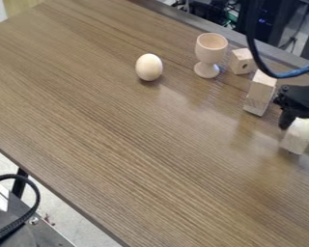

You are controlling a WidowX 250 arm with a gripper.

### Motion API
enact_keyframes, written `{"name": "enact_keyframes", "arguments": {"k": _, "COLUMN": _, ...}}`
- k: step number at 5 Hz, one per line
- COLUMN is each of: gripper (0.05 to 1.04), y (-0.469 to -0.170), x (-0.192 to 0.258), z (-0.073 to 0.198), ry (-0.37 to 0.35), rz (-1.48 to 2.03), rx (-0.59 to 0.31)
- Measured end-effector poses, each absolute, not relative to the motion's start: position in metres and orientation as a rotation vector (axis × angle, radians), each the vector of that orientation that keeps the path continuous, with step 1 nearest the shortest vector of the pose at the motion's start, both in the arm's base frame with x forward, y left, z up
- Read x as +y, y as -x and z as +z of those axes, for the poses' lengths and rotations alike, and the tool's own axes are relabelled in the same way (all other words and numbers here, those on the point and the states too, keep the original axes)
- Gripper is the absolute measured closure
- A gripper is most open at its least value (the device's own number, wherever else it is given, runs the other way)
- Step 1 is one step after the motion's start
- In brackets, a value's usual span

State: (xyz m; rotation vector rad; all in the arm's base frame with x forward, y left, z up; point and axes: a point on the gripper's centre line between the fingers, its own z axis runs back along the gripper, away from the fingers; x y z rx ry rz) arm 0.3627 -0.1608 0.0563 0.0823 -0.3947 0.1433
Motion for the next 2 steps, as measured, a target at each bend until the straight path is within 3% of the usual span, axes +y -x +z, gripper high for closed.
{"name": "enact_keyframes", "arguments": {"k": 1, "gripper": 0.077, "y": -0.365, "x": -0.157, "z": 0.081, "ry": -0.036, "rz": 0.151, "rx": -0.438}}
{"name": "enact_keyframes", "arguments": {"k": 2, "gripper": 0.084, "y": -0.366, "x": -0.137, "z": 0.127, "ry": 0.001, "rz": 0.186, "rx": -0.544}}
